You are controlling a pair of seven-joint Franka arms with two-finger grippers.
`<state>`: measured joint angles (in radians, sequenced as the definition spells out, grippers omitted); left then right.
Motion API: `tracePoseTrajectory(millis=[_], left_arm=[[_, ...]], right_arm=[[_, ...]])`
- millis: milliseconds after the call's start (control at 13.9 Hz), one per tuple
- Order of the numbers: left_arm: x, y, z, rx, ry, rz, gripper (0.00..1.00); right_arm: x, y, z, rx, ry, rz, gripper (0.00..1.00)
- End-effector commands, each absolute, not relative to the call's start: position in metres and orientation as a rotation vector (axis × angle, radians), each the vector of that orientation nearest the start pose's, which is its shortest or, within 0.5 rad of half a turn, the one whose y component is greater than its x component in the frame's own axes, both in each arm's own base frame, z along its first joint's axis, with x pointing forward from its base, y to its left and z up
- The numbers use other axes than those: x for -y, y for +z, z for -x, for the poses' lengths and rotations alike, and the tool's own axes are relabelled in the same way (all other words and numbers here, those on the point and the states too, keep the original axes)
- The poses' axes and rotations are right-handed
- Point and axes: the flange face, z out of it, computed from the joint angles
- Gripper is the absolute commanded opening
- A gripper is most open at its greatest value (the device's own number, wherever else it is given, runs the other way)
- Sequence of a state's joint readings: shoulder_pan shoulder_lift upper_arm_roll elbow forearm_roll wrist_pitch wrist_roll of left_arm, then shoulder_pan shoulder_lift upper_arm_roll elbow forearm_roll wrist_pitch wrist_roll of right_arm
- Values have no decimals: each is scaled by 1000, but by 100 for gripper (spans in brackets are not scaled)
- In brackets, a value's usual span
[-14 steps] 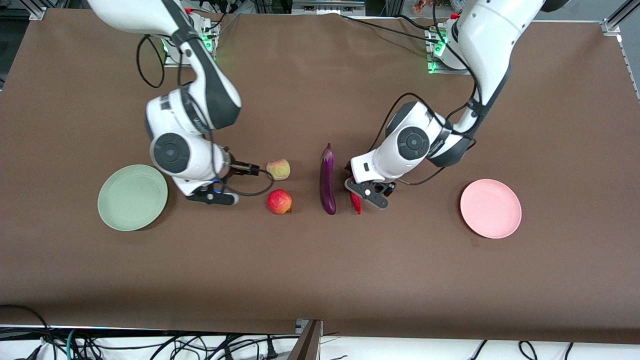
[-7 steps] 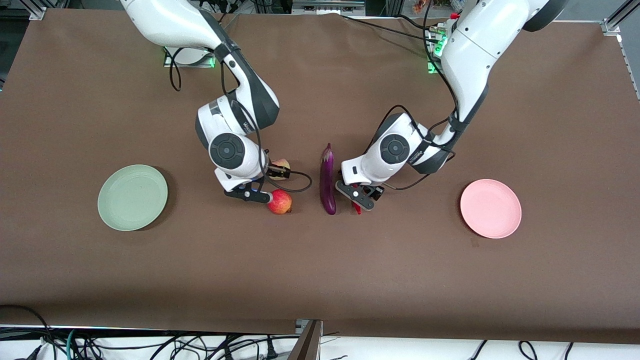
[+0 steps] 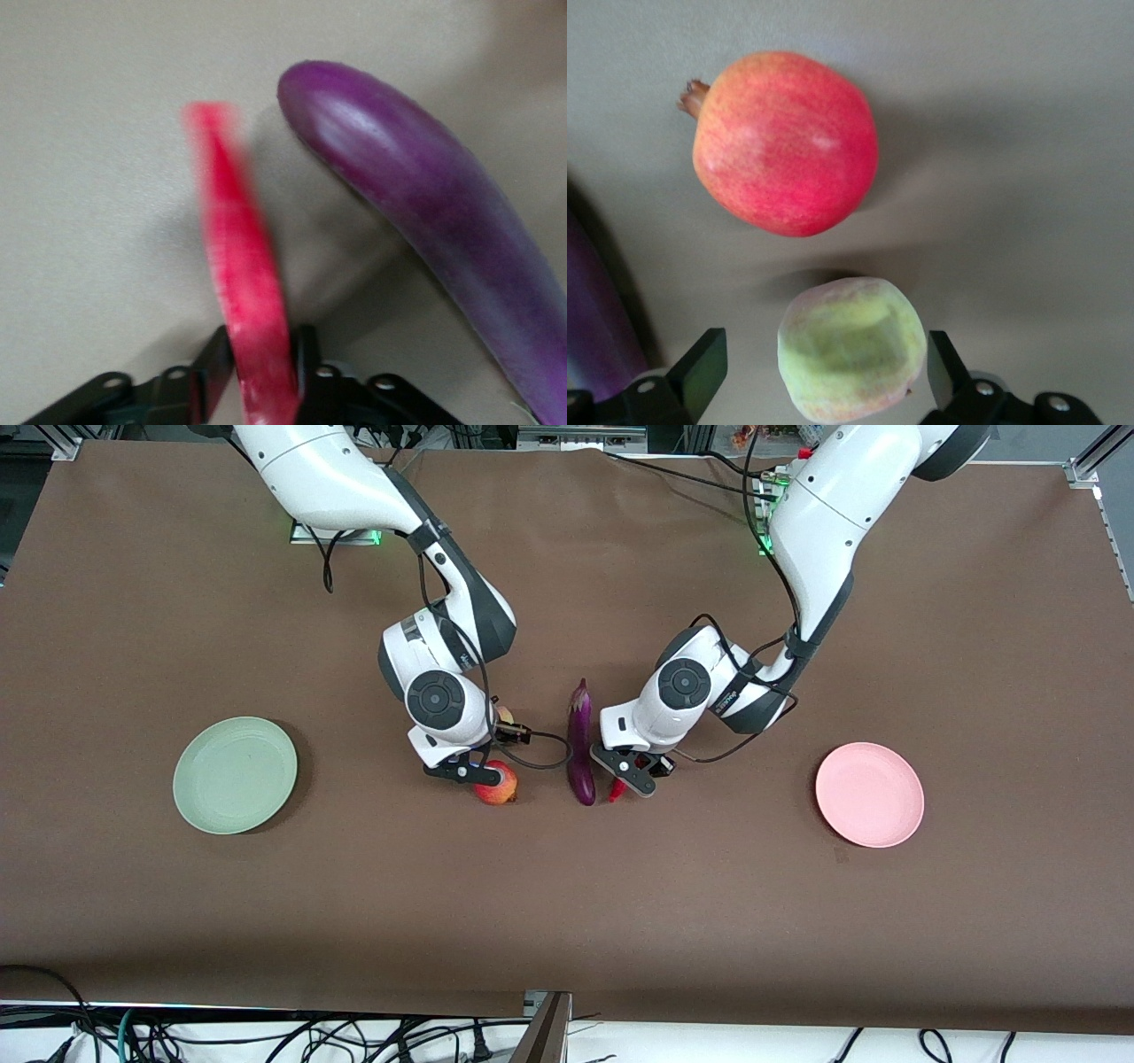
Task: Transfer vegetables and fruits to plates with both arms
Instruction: 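Close the right gripper on the apple while the left gripper grasps the chili, then carry the apple to the green plate while the left gripper carries the chili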
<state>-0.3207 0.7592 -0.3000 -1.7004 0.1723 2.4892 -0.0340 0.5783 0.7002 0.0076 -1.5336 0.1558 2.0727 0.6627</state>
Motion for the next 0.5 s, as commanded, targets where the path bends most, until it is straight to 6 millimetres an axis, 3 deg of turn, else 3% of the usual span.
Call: tracePoseTrajectory(millis=[0,288,433], left_arm=[[379,179,-570,-1033,-87,3067,0],[353,245,-585,-1049,-62,3008,0],[311,280,-600,-1184,29,2915,0]], right_arm=[[-395,223,-565,-246,341,3095,100],[-398,212,-556,-132,364,3121,100],[-397,208,-554,-114,375,3123,100]])
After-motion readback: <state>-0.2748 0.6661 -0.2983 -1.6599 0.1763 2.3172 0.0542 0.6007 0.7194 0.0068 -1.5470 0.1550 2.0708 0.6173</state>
